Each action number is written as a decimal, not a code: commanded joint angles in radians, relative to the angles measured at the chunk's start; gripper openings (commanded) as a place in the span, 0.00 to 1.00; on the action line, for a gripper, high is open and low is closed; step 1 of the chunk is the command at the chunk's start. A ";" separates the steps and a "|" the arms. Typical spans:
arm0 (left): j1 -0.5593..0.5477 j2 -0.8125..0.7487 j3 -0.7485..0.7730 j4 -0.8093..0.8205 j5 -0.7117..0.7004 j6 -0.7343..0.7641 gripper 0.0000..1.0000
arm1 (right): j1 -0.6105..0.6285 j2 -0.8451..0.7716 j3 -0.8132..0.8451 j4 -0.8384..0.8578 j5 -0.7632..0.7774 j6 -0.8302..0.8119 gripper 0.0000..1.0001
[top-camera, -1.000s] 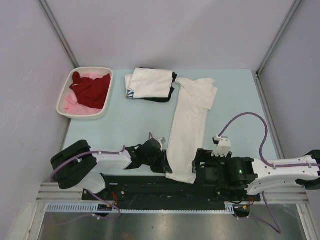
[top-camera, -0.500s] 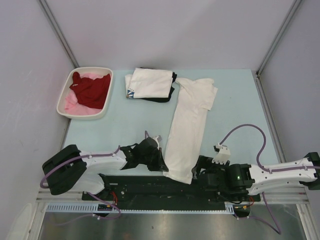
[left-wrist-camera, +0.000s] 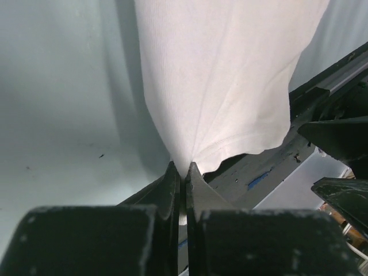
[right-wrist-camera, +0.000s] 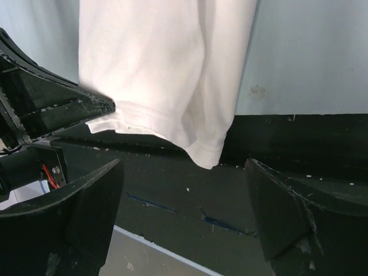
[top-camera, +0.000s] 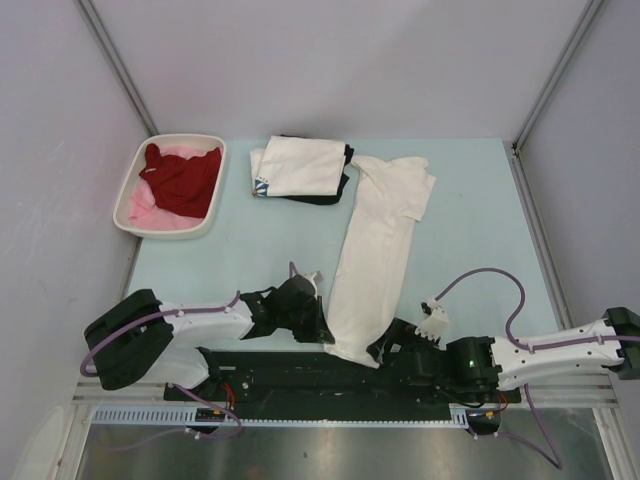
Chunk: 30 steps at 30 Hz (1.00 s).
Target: Fold and stack the t-shirts
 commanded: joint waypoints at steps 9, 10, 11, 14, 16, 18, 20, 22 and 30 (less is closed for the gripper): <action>0.005 -0.004 -0.026 0.027 0.014 0.009 0.00 | 0.014 0.073 -0.067 0.115 -0.005 0.141 0.80; 0.005 -0.007 -0.024 0.027 0.012 0.011 0.00 | 0.014 0.070 -0.072 0.121 0.001 0.144 0.79; 0.005 -0.004 -0.026 0.027 0.016 0.012 0.00 | 0.015 0.069 -0.079 0.118 0.015 0.158 0.79; 0.005 0.002 -0.026 0.058 0.022 0.017 0.00 | 0.015 0.067 -0.095 0.129 0.032 0.160 0.79; 0.005 0.009 -0.026 0.061 0.026 0.017 0.00 | 0.015 0.072 -0.101 0.141 0.042 0.166 0.78; 0.005 0.017 -0.023 0.064 0.029 0.021 0.00 | 0.014 0.082 -0.104 0.141 0.050 0.181 0.78; 0.005 0.028 -0.021 0.065 0.034 0.023 0.00 | 0.012 0.088 -0.104 0.148 0.064 0.180 0.78; 0.003 0.034 -0.021 0.070 0.035 0.024 0.00 | 0.008 0.099 -0.105 0.159 0.070 0.173 0.78; 0.005 0.040 -0.018 0.071 0.032 0.027 0.00 | -0.034 0.144 -0.122 0.228 0.044 0.137 0.66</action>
